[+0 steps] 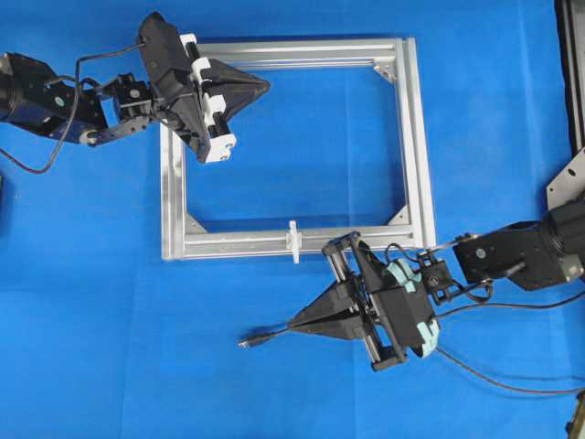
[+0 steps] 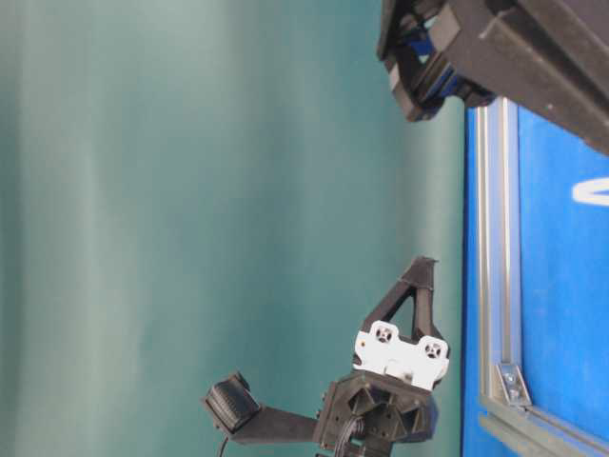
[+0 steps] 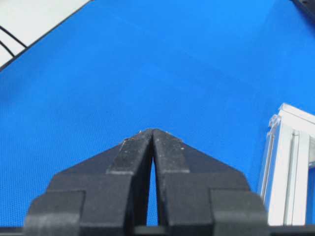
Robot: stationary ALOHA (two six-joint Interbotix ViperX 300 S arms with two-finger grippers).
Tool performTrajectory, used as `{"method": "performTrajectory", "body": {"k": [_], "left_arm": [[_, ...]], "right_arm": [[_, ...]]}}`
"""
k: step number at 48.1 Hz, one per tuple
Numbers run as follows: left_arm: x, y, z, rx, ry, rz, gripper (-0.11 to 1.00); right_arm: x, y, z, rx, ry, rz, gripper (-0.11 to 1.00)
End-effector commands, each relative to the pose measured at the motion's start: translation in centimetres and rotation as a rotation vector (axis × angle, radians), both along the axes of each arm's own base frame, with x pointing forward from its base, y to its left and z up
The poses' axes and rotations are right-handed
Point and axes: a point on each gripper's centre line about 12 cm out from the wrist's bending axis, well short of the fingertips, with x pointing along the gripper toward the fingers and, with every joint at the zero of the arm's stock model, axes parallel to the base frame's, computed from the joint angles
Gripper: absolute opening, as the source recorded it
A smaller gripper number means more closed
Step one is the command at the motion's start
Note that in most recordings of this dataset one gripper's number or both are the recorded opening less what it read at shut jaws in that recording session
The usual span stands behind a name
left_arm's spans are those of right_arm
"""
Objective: Insert the wire through the string loop located in the center.
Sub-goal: 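Open the right gripper above the black USB cable plug end, then lower the right gripper and grasp the black USB cable near its plug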
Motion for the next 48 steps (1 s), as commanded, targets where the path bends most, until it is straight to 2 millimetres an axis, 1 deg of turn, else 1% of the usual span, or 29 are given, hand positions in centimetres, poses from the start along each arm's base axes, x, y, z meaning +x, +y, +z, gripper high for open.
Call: {"method": "performTrajectory", "body": {"k": [1,6,14,25,28,30,33,36,44,46,48], "left_arm": [[0.08,-0.41,1.81,0.019,-0.030,-0.024,0.00],[0.05,-0.48,1.72,0.015,-0.025,-0.025,0.00],[0.07,-0.42,1.82,0.016,-0.028,-0.024,0.00],[0.21,-0.44,1.89,0.017,-0.031,-0.025,0.00],[0.21,-0.44,1.91,0.016,-0.032,-0.025,0.00],[0.21,-0.44,1.89,0.015,-0.031,-0.025,0.00],[0.21,-0.44,1.89,0.014,-0.032,-0.025,0.00],[0.21,-0.44,1.89,0.014,-0.032,-0.025,0.00],[0.21,-0.44,1.89,0.014,-0.032,-0.025,0.00],[0.15,-0.41,1.85,0.014,-0.030,-0.024,0.00],[0.17,-0.46,1.85,0.014,-0.030,-0.026,0.00]], "right_arm": [[0.33,0.14,2.19,0.016,-0.058,0.000,0.00],[0.40,0.12,2.23,0.001,-0.027,-0.002,-0.05],[0.61,0.13,2.19,0.003,0.006,-0.009,-0.05],[0.48,0.10,1.64,0.026,0.065,-0.021,-0.04],[0.48,0.11,1.64,0.036,0.069,-0.023,-0.01],[0.50,0.17,1.69,0.043,0.070,-0.024,0.04],[0.47,0.29,1.71,0.049,0.070,-0.022,0.15],[0.43,0.40,1.69,0.053,0.073,-0.021,0.32],[0.39,0.67,1.74,0.057,0.073,-0.017,0.81],[0.40,0.62,1.66,0.060,0.077,-0.022,0.89],[0.48,0.65,1.66,0.064,0.080,-0.026,0.88]]}}
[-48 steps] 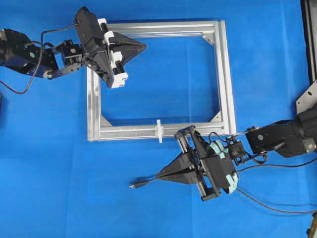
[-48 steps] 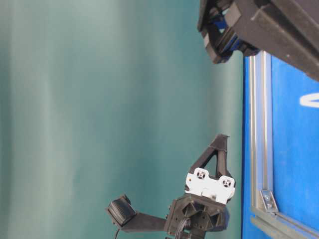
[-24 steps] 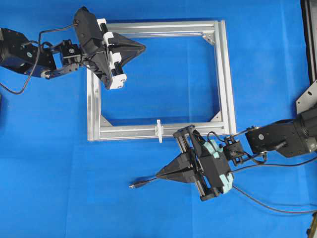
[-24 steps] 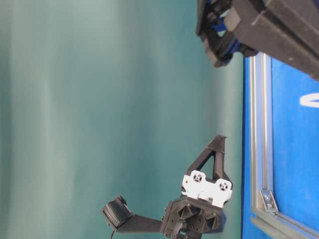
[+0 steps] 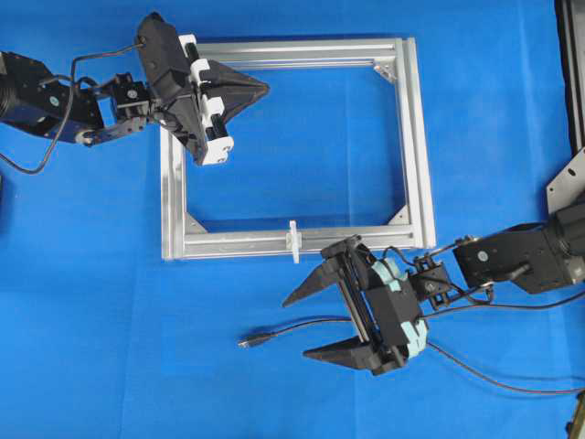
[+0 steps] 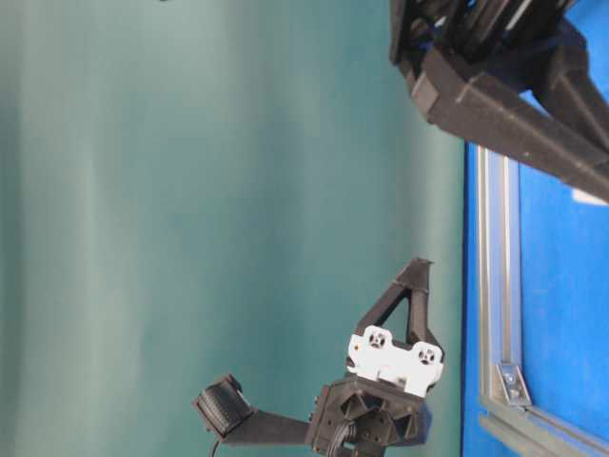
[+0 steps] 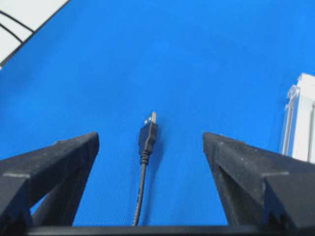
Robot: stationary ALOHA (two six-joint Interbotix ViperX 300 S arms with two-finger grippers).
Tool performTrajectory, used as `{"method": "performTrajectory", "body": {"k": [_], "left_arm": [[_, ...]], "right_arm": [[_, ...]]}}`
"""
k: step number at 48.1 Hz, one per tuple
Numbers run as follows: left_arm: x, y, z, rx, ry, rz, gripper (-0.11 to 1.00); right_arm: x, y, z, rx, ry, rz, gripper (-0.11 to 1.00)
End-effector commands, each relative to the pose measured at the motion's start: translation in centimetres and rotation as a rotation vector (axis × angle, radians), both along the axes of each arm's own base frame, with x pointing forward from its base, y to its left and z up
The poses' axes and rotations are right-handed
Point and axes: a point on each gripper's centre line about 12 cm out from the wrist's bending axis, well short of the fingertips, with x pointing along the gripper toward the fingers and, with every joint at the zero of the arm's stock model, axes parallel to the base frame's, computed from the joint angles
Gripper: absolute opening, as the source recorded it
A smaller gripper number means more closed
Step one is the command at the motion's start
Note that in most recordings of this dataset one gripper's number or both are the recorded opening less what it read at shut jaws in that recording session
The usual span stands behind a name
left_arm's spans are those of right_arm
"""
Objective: Insert the wire through the string loop located in the center.
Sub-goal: 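Lower the right gripper and grasp the black USB cable near its plug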
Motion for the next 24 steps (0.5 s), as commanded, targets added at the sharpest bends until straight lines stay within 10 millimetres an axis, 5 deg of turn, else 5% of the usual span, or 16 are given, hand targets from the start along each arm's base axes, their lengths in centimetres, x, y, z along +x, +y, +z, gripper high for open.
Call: {"method": "performTrajectory", "body": {"k": [1,24], "left_arm": [[0.2,0.0,1.4,0.014,-0.041,-0.002,0.00],[0.2,0.0,1.3,0.013,-0.038,-0.002,0.00]], "right_arm": [[0.5,0.3,1.4,0.023,-0.036,-0.008,0.86],[2.0,0.5,-3.2,0.046,0.074,-0.067,0.85]]}}
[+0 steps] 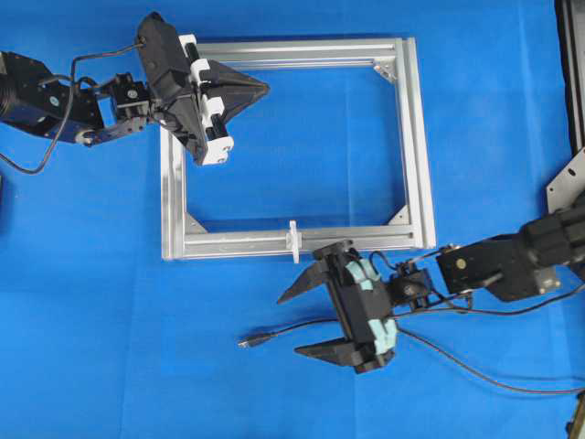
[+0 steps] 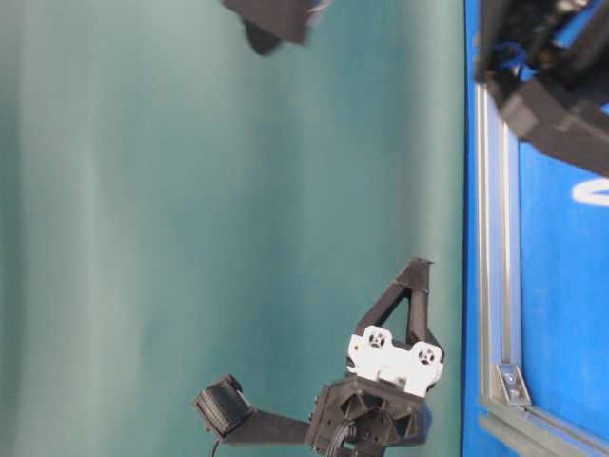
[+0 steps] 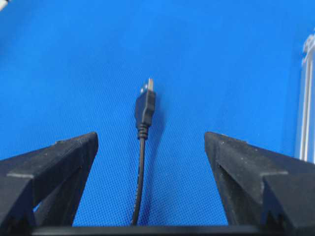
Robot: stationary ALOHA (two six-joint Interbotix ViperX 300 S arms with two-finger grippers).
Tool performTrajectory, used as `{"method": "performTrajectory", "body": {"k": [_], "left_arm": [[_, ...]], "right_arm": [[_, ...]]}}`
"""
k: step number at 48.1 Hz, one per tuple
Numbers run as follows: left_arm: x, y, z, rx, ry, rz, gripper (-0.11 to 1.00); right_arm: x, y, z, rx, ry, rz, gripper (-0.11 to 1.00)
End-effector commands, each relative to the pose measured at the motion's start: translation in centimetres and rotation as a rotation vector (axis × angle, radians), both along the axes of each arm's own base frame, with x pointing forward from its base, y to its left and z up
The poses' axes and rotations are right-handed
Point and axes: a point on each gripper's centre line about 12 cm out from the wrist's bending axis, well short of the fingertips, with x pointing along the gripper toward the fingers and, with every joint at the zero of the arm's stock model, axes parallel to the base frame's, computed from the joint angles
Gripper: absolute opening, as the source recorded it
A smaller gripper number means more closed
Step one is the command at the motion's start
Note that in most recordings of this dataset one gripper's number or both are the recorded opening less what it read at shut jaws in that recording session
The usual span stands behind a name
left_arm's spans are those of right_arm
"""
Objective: Insert the wire through the string loop located in the center.
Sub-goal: 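Lower the right gripper and grasp the black USB cable near its plug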
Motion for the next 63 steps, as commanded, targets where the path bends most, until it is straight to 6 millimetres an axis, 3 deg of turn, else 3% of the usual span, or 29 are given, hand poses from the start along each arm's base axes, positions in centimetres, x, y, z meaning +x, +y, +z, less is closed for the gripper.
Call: {"method": "performTrajectory", "body": {"k": [1,16,24,28,37,42,63], "left_arm": [[0.2,0.0,1.3,0.012,-0.036,-0.004,0.00],[0.2,-0.1,1.2,0.010,-0.027,-0.006,0.00],[0.2,-0.1,1.2,0.007,-0.025,-0.004,0.00],[0.2,-0.1,1.2,0.008,-0.025,-0.005,0.00],[0.2,-0.1,1.2,0.008,-0.025,-0.007,0.00],[0.2,-0.1,1.2,0.008,-0.025,-0.007,0.00],[0.2,-0.1,1.2,0.008,-0.025,-0.007,0.00]], "right_arm": [[0.8,0.4,0.5,0.015,-0.024,-0.005,0.85],[1.1,0.3,-1.1,0.014,0.011,-0.019,0.83],[1.1,0.3,-1.2,0.012,0.012,-0.018,0.72],[1.0,0.3,-1.2,0.009,0.017,-0.018,0.58],[0.9,0.3,-1.3,0.006,0.015,-0.013,0.11],[0.9,0.3,-1.3,0.004,0.016,-0.012,-0.02],[1.0,0.4,-1.2,0.005,0.016,-0.011,-0.02]]}}
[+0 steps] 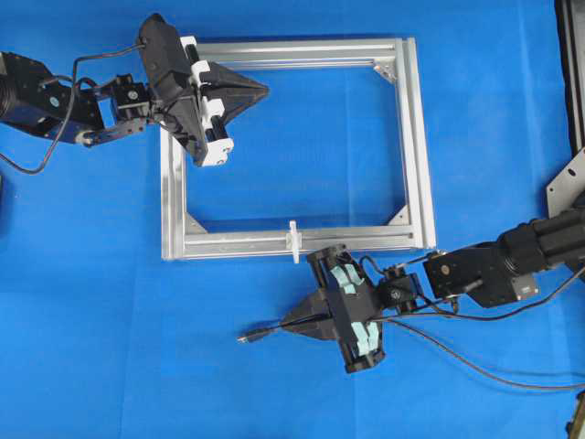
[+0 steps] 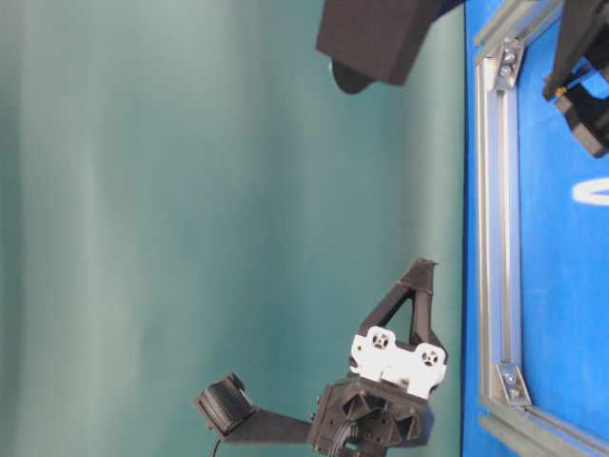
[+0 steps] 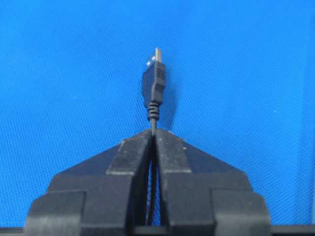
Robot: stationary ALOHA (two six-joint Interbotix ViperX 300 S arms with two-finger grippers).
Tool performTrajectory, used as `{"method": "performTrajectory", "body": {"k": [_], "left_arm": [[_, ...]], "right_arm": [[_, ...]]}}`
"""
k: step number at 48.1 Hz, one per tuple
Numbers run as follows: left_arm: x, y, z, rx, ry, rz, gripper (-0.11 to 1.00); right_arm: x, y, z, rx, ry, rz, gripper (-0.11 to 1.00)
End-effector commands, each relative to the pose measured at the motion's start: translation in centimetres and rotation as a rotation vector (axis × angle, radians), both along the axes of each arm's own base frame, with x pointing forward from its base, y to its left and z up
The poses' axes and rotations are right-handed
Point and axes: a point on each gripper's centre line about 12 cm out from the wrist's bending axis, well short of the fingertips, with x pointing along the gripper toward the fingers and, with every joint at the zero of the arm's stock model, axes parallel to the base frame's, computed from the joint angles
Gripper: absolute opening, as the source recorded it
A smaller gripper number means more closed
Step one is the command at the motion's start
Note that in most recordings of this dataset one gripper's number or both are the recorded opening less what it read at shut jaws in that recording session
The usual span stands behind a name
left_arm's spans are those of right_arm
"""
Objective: Insert the wire through the string loop located in the center.
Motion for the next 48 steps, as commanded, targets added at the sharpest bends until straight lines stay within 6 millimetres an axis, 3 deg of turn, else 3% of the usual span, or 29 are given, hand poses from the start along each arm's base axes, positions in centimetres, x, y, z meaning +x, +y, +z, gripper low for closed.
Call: {"method": "performTrajectory", "body": {"k": [1,10,27,48], "left_arm": [[0.2,0.0,1.3,0.012,-0.036,-0.004,0.00],[0.2,0.0,1.3,0.012,-0.036,-0.002,0.00],[0.1,0.0,1.2,0.011,-0.032,-0.004,0.00],[0.1,0.0,1.2,0.011,-0.032,-0.004,0.00]], "right_arm": [[0.4,0.3,1.1,0.008,-0.031,0.006,-0.02],[0.2,0.2,2.7,0.011,-0.032,0.004,-0.02],[-0.5,0.6,8.5,0.003,-0.010,0.018,-0.02],[-0.7,0.6,8.6,-0.003,0.002,0.022,-0.02]]}}
